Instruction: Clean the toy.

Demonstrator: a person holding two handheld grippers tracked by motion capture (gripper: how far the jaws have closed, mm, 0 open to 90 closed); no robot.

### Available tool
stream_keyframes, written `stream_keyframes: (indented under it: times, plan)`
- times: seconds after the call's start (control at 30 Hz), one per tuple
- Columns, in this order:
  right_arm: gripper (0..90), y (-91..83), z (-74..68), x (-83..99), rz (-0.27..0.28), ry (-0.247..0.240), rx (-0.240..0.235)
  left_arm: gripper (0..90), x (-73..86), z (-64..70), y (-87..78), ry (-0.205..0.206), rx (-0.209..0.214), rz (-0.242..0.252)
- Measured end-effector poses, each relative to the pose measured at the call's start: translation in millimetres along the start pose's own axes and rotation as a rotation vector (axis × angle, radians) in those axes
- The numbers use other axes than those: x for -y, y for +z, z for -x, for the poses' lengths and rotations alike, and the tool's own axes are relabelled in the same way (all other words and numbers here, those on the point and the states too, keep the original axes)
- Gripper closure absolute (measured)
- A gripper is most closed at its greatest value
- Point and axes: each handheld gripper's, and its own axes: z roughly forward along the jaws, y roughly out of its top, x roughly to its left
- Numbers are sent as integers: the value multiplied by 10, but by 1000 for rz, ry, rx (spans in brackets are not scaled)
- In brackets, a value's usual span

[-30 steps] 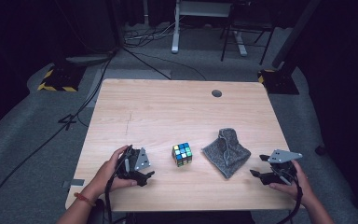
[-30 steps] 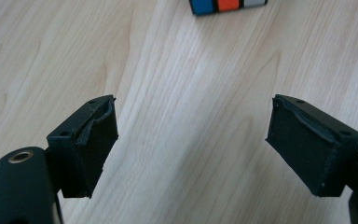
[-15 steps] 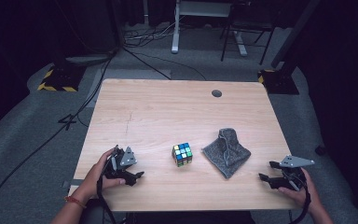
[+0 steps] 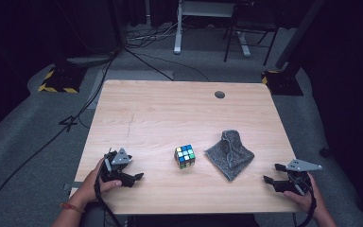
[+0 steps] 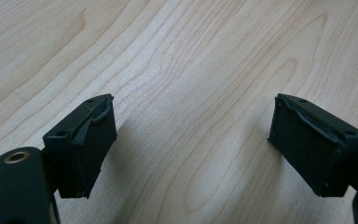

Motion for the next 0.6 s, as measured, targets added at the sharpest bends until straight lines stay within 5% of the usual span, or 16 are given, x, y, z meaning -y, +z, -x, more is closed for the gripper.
stream_keyframes:
  times: [0.6]
  plan:
    - [234, 0, -6, 1, 0, 5, 6, 152, 1, 0, 2, -1, -1, 2]
